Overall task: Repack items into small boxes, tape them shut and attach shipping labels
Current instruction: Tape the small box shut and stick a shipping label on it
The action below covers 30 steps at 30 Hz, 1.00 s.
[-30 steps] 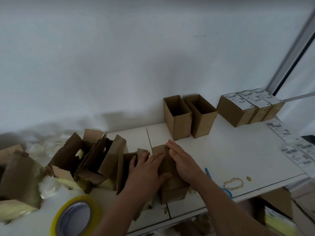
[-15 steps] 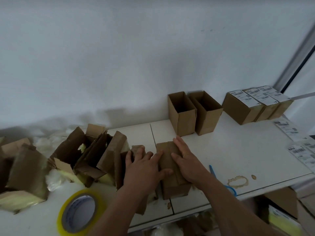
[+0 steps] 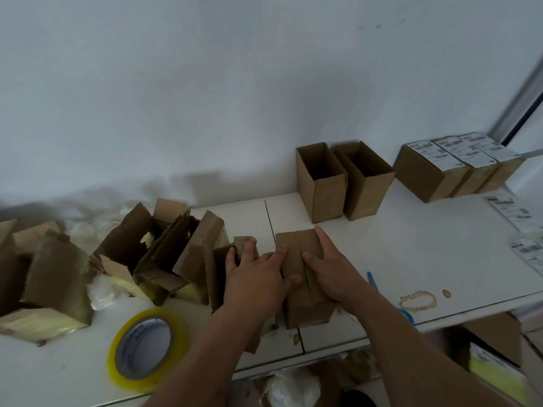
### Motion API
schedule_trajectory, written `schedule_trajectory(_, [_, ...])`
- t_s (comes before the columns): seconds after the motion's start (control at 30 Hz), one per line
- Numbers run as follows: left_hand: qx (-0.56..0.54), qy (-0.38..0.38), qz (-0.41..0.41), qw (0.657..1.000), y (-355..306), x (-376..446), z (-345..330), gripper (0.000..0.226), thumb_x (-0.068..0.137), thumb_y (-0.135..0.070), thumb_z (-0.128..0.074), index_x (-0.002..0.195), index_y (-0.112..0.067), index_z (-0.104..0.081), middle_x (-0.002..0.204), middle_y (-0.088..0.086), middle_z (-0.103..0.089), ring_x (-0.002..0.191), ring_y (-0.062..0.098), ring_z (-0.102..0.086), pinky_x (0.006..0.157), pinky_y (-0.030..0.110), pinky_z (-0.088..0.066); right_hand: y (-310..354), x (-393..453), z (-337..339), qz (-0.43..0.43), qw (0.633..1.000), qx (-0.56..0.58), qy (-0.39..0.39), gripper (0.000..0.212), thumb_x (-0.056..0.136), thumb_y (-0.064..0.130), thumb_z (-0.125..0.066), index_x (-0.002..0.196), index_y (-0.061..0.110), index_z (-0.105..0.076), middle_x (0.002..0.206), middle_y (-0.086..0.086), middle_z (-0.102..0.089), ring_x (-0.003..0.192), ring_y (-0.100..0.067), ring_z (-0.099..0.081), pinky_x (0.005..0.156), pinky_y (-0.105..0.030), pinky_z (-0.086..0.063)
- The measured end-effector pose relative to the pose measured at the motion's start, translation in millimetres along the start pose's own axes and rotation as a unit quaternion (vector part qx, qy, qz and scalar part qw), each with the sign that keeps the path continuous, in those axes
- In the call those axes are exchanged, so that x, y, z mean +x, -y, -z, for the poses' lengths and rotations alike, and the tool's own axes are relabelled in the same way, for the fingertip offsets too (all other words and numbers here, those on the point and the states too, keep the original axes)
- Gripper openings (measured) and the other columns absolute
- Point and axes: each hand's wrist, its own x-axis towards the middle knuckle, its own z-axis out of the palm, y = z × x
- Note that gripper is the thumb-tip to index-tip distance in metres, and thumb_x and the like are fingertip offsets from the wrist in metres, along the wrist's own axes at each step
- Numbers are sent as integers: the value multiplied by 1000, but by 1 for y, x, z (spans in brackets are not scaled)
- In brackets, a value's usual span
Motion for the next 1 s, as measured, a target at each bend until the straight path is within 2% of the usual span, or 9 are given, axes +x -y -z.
schedule_trajectory(0.23, [-10,4,5,1000,1,-3,3,68,95,-69,-25,154,-38,-11,158,-12,-30,151,21,4,117,57,9,4,-2,-1,-1,1000,3,-5,67,103,37,-43,156,30,-3,160,-2,-21,140,-23,-33,110,-33,-33])
schedule_trajectory(0.37, [-18,-5,4,1000,3,-9,7,68,94,-70,-24,154,-38,-15,158,-8,-32,151,19,3,118,57,8,8,-4,3,-8,1000,11,-28,65,100,44,-47,155,32,-15,156,-1,-30,135,-22,-40,102,-34,-40])
schedule_trajectory(0.47, [-46,-33,-5,998,4,-14,15,62,95,-66,-30,150,-37,-27,156,-4,-35,151,18,0,119,56,6,11,-7,5,5,998,-14,-53,58,100,44,-47,152,31,-25,155,1,-34,136,-20,-40,106,-37,-39])
schedule_trajectory(0.63, [-66,-105,-19,992,17,-18,26,54,98,-59,-34,147,-36,-36,152,-10,-40,149,16,-12,120,49,-8,26,-22,5,58,992,-77,-78,43,103,37,-43,144,25,-41,148,1,-43,132,-15,-41,105,-28,-32])
schedule_trajectory(0.8, [-132,-187,-14,973,43,-51,29,38,99,-46,-43,131,-29,-56,131,-9,-57,130,14,-42,110,40,-32,49,-44,-2,120,967,-196,-114,43,104,37,-36,143,19,-46,155,1,-36,142,-14,-31,116,-32,-22])
schedule_trajectory(0.9, [-179,-255,30,950,64,-80,22,34,99,-42,-47,124,-24,-61,122,-8,-59,117,15,-52,99,35,-43,66,-63,-14,176,951,-229,-108,41,105,33,-37,139,16,-50,153,1,-38,142,-15,-31,117,-33,-22])
schedule_trajectory(1.0, [-232,-301,119,917,87,-108,13,31,99,-39,-49,120,-22,-64,123,-4,-59,108,19,-57,85,32,-45,80,-81,-33,224,931,-271,-95,39,105,34,-36,136,19,-54,152,1,-40,141,-13,-31,118,-34,-23])
